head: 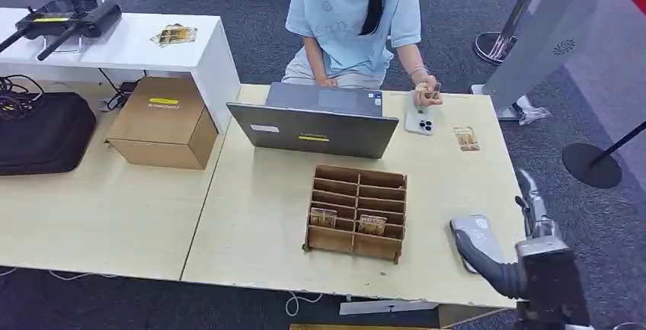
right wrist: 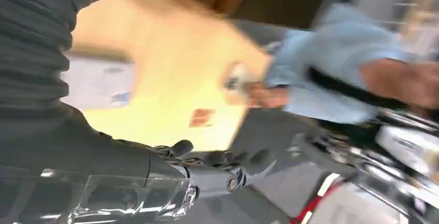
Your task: Pass the card to the sensor for recognition and then transmit it.
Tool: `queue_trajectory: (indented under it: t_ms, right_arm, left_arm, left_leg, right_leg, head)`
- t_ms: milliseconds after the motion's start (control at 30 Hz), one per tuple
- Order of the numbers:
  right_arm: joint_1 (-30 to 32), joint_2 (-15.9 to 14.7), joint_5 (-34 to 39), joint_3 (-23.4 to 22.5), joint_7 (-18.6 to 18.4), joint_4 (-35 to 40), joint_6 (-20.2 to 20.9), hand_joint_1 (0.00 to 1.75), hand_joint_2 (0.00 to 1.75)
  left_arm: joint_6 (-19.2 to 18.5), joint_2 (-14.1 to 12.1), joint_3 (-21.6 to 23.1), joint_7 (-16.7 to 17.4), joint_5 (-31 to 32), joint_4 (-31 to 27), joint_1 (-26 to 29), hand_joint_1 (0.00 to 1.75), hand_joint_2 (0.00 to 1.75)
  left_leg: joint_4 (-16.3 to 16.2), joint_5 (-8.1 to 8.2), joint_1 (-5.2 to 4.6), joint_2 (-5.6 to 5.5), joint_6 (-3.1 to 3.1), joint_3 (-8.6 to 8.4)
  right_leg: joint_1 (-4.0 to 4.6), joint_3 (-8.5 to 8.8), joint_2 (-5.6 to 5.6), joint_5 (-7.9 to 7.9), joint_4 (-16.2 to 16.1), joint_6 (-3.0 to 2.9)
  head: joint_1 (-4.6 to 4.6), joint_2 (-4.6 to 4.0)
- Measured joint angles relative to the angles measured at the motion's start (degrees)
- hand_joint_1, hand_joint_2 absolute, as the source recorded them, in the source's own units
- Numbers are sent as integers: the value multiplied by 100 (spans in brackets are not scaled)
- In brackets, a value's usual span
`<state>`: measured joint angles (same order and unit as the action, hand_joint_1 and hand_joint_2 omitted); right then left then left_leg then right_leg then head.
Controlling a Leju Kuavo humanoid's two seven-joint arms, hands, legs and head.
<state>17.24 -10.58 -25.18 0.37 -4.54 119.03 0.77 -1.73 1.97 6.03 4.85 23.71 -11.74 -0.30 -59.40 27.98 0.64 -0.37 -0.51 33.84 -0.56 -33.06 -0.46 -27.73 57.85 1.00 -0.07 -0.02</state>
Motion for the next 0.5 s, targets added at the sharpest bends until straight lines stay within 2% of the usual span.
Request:
queue_trajectory:
  t_ms: [133, 200, 300, 433, 467, 500]
  right_arm:
    - [216, -507, -2236, 315, -1316, 72, 216, 0, 175]
    - [220, -719, -2985, 531, -1790, 59, 229, 0, 175]
    - [160, -929, -3498, 776, -2049, 0, 229, 0, 175]
    - [-10, -1099, -3620, 1033, -2103, -101, 349, 2, 175]
    - [-36, -1123, -3635, 1084, -2103, -123, 356, 19, 175]
    - [-72, -1134, -3655, 1119, -2112, -142, 352, 82, 175]
  left_arm:
    - [26, 0, -57, 65, -22, 0, 6, 0, 0]
    - [70, 18, -100, 72, -35, 0, -3, 0, 0]
    - [87, 50, -120, 120, -30, 0, -7, 0, 0]
    - [94, 74, -120, 122, 37, 0, -10, 0, 0]
    - [92, 79, -120, 122, 64, 0, -10, 0, 0]
    - [85, 79, -120, 122, 74, 0, -9, 0, 0]
  left_leg:
    - [-1, 2, -1, 2, 3, 0]
    - [-1, 2, -2, 3, 3, -2]
    - [-1, 2, -2, 5, 3, -7]
    - [-1, 2, -2, 7, 3, -10]
    - [-1, 2, -2, 6, 3, -9]
    - [-1, 2, -1, 7, 3, -9]
  right_leg:
    - [-2, 1, 1, 0, 0, 1]
    - [-3, 2, 3, 1, 0, 1]
    - [-3, 8, 4, 1, 0, 1]
    - [-3, 8, 3, 1, 0, 1]
    - [-3, 8, 3, 1, 0, 1]
    - [-2, 8, 3, 1, 0, 1]
  head:
    - [0, 0]
    - [0, 0]
    - [0, 0]
    - [0, 0]
    - [0, 0]
    - [0, 0]
